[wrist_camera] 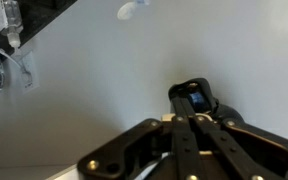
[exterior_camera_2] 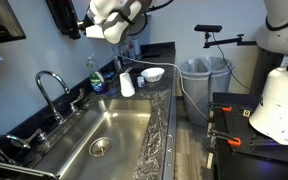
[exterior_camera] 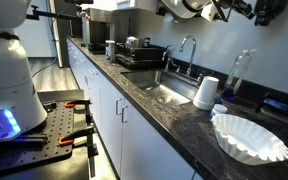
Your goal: Press the switch
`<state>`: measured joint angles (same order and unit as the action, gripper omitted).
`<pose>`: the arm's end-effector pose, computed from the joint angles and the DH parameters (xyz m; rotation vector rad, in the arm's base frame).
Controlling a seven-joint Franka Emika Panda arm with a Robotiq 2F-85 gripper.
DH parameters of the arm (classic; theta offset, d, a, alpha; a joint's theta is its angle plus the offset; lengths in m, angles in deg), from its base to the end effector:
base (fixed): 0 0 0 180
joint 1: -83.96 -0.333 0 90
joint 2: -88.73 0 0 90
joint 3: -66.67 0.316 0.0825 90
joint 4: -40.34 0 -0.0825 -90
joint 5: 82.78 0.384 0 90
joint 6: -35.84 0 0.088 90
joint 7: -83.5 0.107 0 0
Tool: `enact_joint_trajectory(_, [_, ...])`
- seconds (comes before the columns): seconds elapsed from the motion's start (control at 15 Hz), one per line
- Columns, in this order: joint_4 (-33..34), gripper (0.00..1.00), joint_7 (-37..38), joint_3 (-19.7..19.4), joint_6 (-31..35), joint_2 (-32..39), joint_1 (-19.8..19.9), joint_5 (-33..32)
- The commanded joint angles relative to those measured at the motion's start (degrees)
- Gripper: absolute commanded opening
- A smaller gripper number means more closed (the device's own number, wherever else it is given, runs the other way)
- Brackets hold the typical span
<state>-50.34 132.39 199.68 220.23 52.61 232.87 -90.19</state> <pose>0.7311 -0.0347 0.4932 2.4329 -0.7398 1.7551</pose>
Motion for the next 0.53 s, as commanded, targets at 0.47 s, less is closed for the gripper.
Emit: enact_joint_trajectory(0.47, [14.81, 0.00, -5.90, -4.05, -6.82, -12.12, 1.59, 18.24])
